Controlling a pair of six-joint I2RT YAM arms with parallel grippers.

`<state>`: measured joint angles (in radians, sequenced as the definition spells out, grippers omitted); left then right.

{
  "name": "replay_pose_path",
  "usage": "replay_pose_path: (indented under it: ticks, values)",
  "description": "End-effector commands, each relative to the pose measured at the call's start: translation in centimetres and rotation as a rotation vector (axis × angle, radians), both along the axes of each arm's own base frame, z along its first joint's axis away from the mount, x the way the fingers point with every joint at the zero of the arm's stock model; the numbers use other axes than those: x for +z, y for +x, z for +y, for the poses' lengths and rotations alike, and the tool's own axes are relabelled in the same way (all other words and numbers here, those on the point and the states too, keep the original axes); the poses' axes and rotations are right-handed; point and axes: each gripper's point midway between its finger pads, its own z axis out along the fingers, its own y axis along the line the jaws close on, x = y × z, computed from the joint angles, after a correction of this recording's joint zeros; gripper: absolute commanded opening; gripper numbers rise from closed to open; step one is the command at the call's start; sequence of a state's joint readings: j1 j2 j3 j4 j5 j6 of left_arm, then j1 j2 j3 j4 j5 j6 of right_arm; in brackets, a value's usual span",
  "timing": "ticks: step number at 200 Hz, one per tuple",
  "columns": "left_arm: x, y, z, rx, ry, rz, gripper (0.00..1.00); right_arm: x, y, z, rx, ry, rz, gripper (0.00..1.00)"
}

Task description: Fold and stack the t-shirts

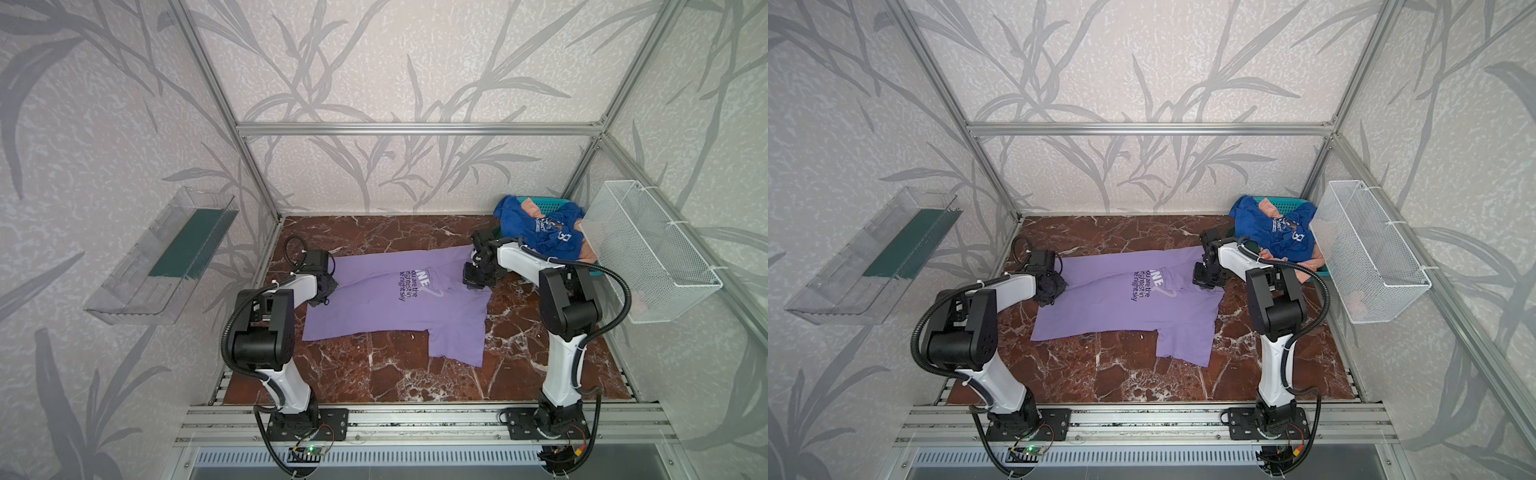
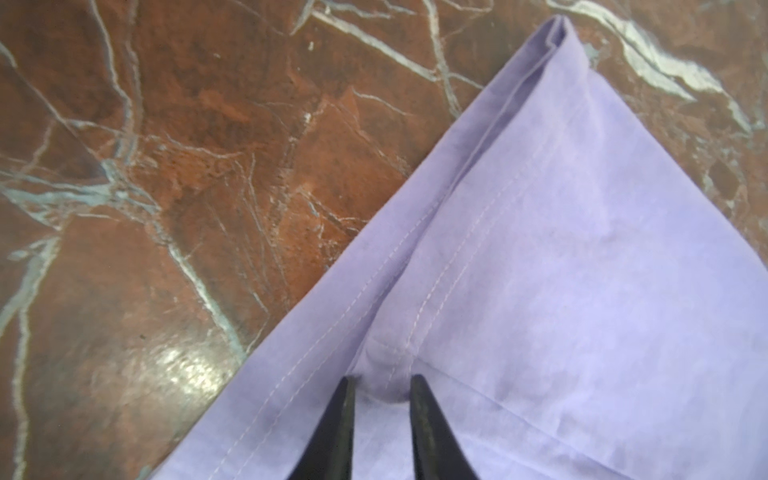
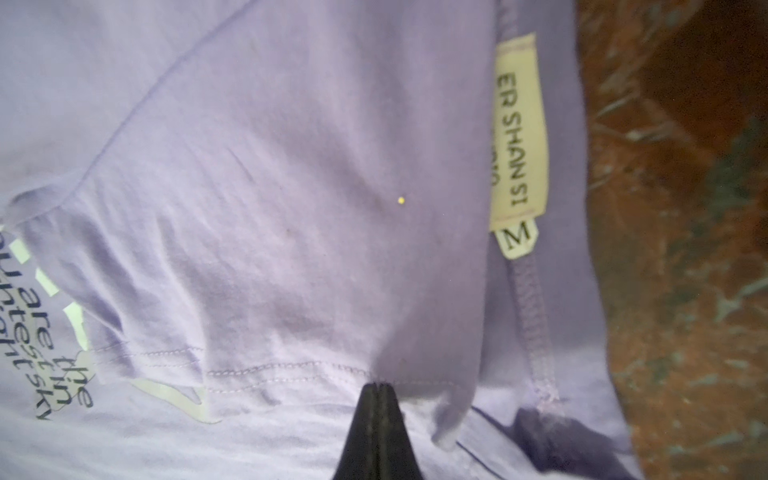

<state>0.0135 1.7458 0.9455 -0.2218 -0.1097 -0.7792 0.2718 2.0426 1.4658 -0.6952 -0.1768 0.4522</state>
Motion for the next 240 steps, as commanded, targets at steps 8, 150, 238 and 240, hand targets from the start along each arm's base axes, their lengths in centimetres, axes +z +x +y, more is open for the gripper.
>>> replay_pose_path:
  ticks: [8,150,238,240]
  values:
    - [-0.3,0.4,0.5,0.021,0.013,0.013,0.21,0.3,0.1,0.3,-0.003,0.025,-0.003,0.00]
    - [1.5,1.3,0.4,0.016,0.003,-0.011,0.04,2.4,0.2,0.0,-0.008,0.027,-0.043,0.00]
    - [2.4,1.3,0.7,0.019,0.015,-0.018,0.03,2.8,-0.1,-0.3,-0.013,0.016,-0.049,0.00]
    - [2.4,1.3,0.7,0.020,0.014,-0.018,0.03,2.9,-0.1,-0.3,-0.013,0.017,-0.051,0.00]
